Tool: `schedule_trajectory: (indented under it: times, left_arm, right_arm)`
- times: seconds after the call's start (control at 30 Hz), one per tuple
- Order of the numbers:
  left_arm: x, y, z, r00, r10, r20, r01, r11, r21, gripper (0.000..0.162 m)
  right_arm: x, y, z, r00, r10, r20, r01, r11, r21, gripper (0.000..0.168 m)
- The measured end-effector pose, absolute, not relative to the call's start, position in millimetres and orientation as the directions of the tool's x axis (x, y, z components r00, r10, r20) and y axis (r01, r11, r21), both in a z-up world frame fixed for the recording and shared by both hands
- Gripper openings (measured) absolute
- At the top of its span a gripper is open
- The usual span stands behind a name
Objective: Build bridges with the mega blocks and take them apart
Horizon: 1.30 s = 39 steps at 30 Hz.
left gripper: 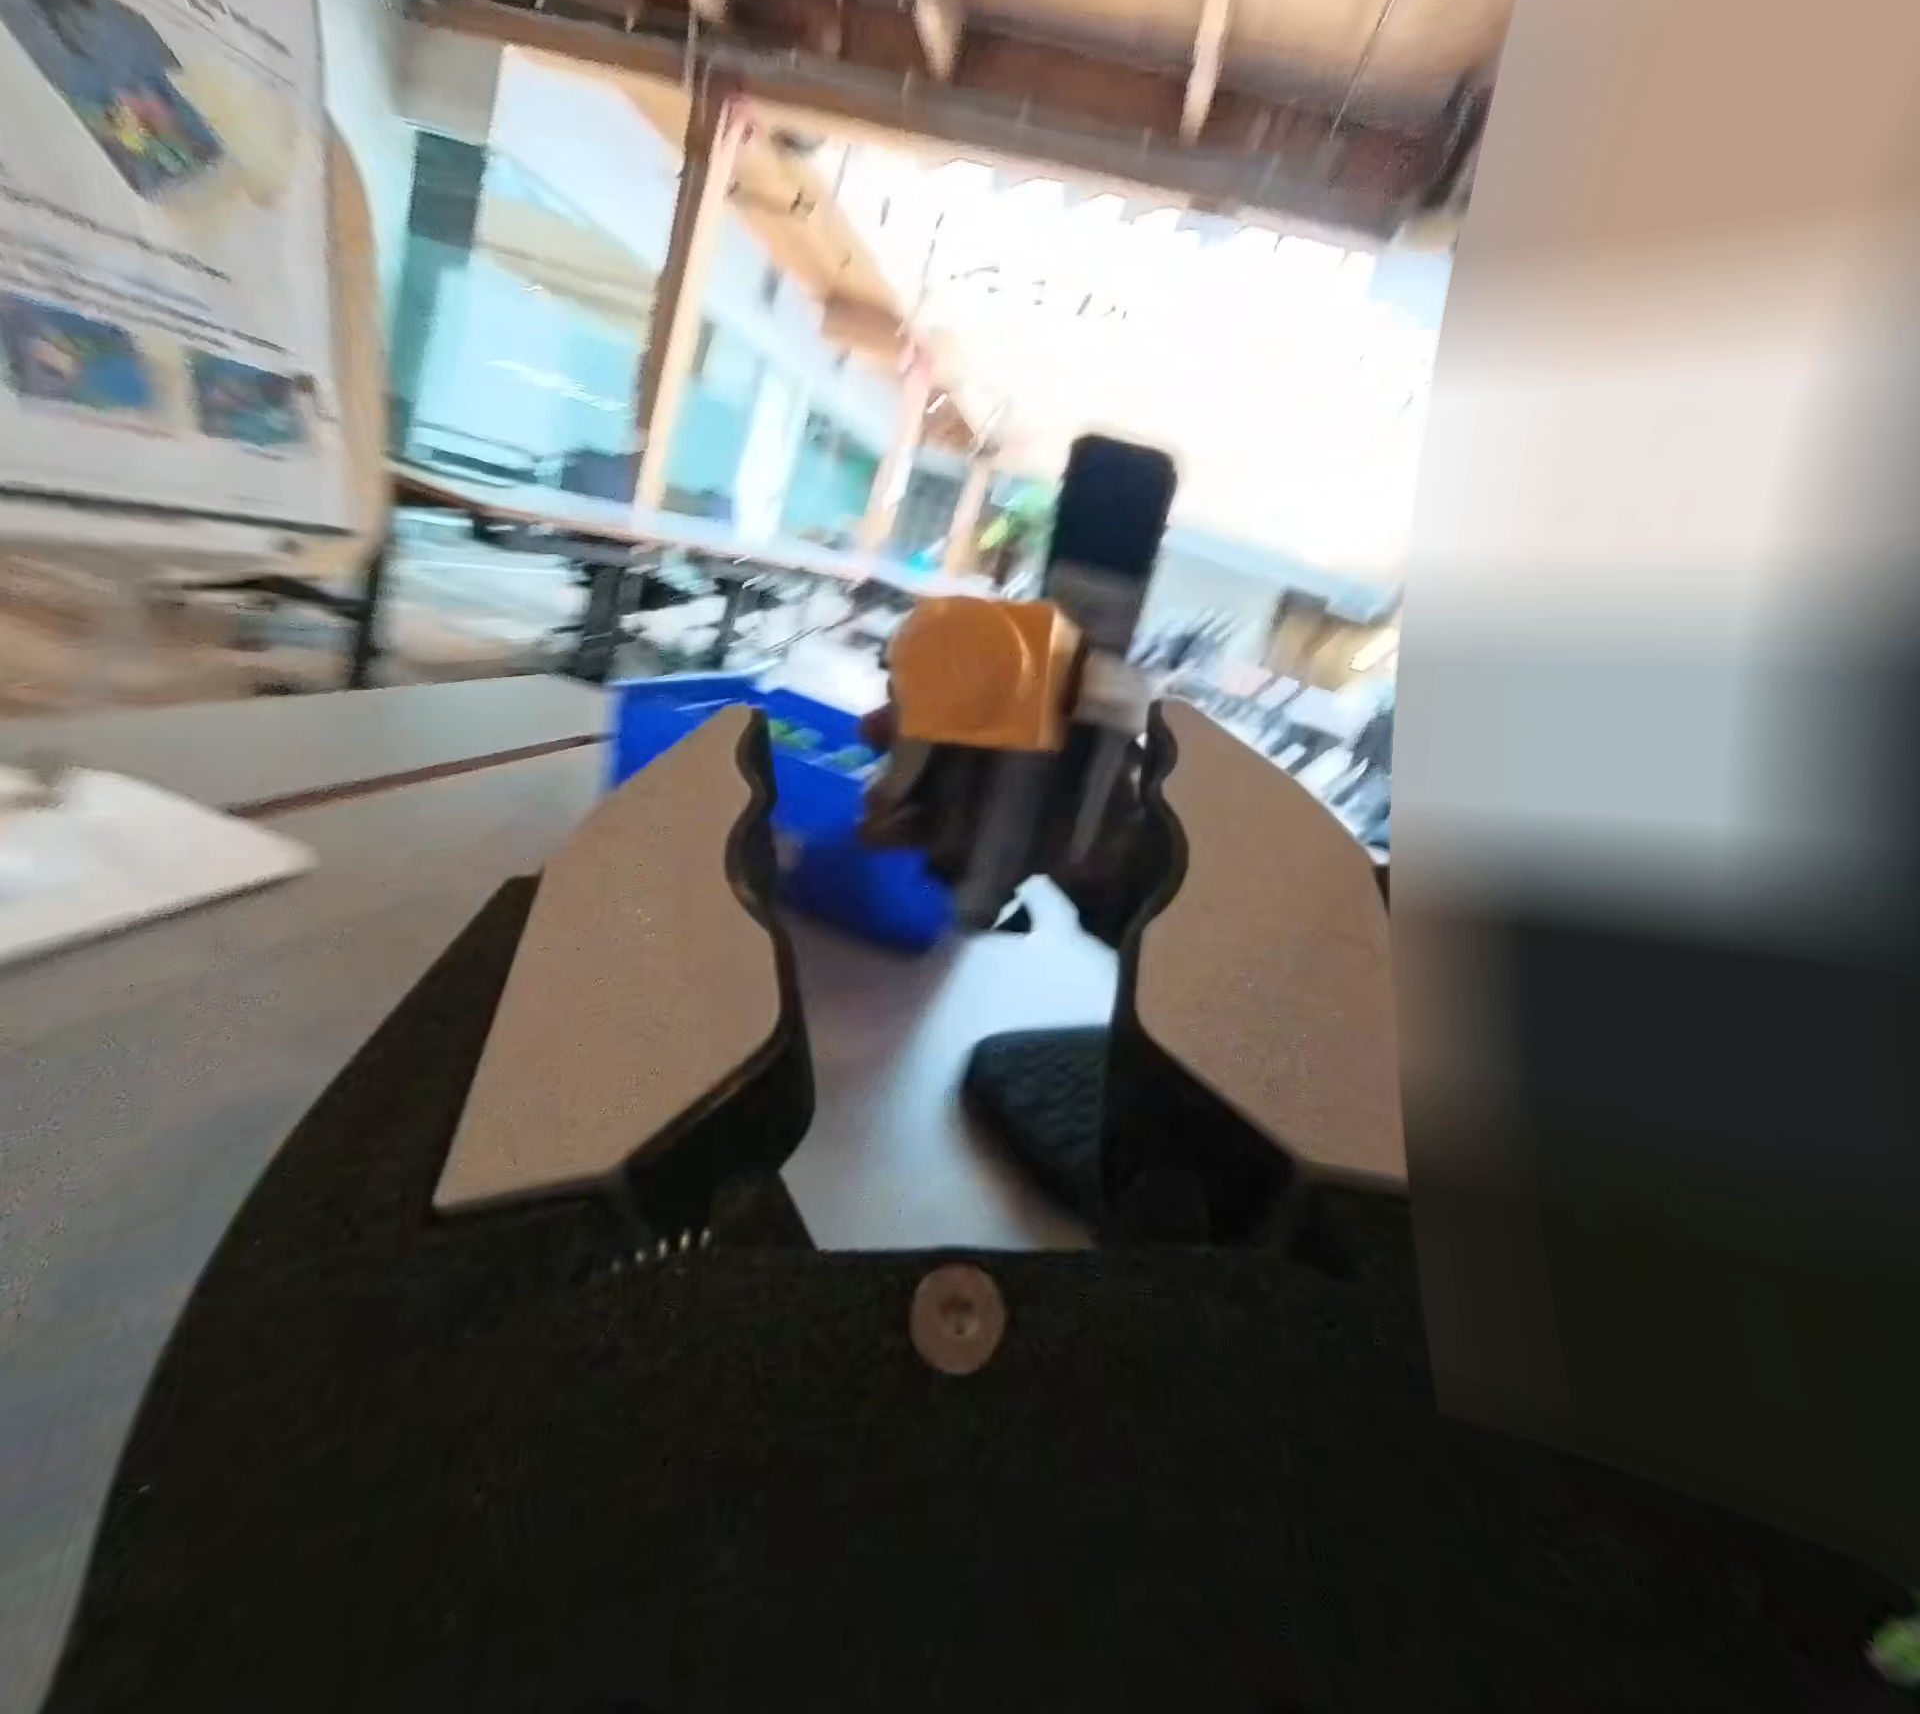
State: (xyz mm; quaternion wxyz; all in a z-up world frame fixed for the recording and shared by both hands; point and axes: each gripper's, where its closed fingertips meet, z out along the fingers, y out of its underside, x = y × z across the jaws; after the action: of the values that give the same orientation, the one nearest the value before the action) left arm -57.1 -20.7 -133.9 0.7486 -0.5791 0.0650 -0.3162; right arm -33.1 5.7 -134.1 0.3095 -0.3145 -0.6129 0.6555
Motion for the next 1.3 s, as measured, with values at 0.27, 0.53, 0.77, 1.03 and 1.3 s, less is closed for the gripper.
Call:
schedule_trajectory:
  times: [0.27,0.53,0.77,1.03,1.3]
  left_arm:
    - [-38.0,-20.7,-126.4,0.534,-0.695,0.481,0.702,0.048,-0.711,0.055]
    - [-46.1,-23.8,-123.9,0.64,-0.653,0.406,0.63,0.143,-0.763,0.028]
    - [-38.9,-22.7,-158.3,0.776,-0.582,0.243,0.25,-0.071,-0.966,0.028]
    - [-24.4,-24.7,-197.8,0.79,-0.613,0.022,-0.211,-0.305,-0.929,0.028]
    - [-26.4,-22.4,-185.8,0.802,-0.596,-0.045,-0.183,-0.174,-0.967,0.046]
  right_arm:
    - [-33.1,-9.0,-131.0,-0.693,0.713,-0.108,-0.06,-0.205,-0.977,0.037]
    - [-36.7,-16.0,-138.6,-0.703,0.7,-0.124,-0.037,-0.211,-0.977,0.037]
    - [-29.3,-10.2,-184.1,-0.681,0.727,-0.087,0.204,0.074,-0.976,0.053]
    - [-24.9,-17.8,-219.9,-0.731,0.667,0.147,0.337,0.539,-0.772,0.058]
    - [-29.9,-17.0,-202.4,-0.702,0.686,0.189,0.24,0.478,-0.845,0.034]
